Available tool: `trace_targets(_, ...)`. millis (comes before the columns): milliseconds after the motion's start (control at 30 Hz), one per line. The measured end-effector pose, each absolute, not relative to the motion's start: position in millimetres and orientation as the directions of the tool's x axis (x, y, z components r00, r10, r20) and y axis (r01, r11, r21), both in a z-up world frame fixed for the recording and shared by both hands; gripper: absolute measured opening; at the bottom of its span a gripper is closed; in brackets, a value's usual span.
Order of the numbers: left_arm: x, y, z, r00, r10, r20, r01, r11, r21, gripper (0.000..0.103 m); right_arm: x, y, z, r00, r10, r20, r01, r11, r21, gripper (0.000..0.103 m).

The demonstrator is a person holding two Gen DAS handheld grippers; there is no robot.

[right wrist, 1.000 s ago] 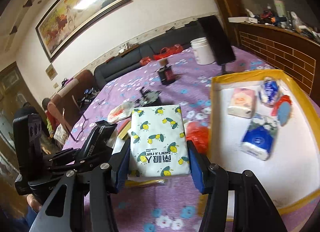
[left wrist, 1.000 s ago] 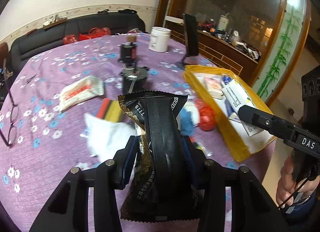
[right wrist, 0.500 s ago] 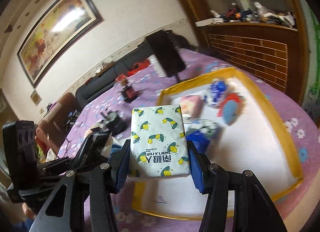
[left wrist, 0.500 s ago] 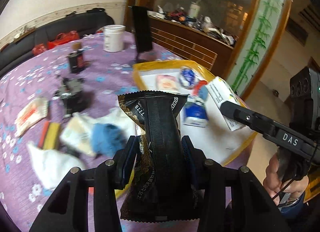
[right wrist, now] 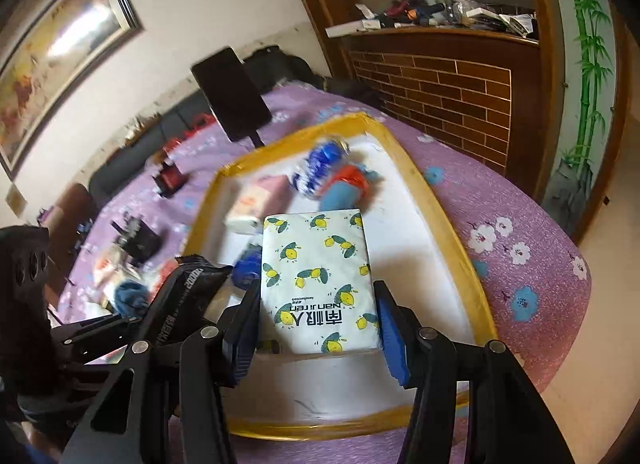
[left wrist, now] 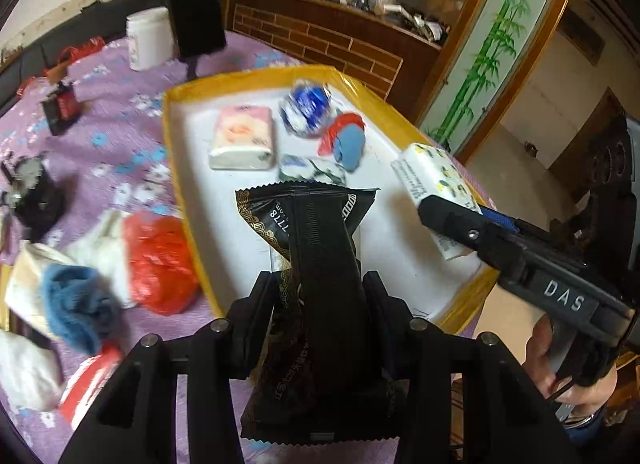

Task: Organize soft objects
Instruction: 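Carry the lemon-print pack into the tray with right tool while left drops the black packet there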

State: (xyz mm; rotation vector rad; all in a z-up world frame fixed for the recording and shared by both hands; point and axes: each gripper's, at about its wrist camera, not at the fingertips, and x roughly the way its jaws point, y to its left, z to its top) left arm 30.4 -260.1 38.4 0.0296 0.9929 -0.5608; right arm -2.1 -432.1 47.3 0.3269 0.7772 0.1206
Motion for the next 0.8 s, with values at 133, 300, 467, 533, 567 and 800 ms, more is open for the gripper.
trace_targets(133, 31, -277, 31, 0.393, -0.436, -0.81, 0.48, 0.848, -0.223, 0.044, 7, -438, 40, 0.692, 0.192, -0.696, 0.048, 0.95, 0.309, 0.057)
trace_targets(300, 28, -283, 28, 0.4, -0.432, -0.808, 0.493, 0.845, -0.208, 0.044, 12, -440, 36, 0.682, 0.186, -0.707, 0.053, 0.952, 0.301, 0.058)
trace_targets(467, 29, -283, 28, 0.399, -0.439, -0.805, 0.49, 0.844, -0.217, 0.046, 12, -441, 37, 0.68, 0.186, -0.709, 0.059, 0.95, 0.306, 0.058)
trace_targets(533, 29, -281, 29, 0.4, -0.445, -0.802, 0.487, 0.844, -0.225, 0.055, 12, -441, 37, 0.679, 0.192, -0.709, 0.06, 0.947, 0.314, 0.058)
trace_targets(567, 28, -281, 30, 0.402, -0.446, -0.8, 0.486, 0.844, -0.226, 0.057, 12, -441, 37, 0.679, 0.191, -0.709, 0.061, 0.948, 0.313, 0.058)
trace_targets(800, 21, -280, 37, 0.413, -0.453, -0.79, 0.497, 0.839, -0.221, 0.059, 5, -441, 43, 0.691, 0.175, -0.701, 0.072, 0.949, 0.308, 0.066)
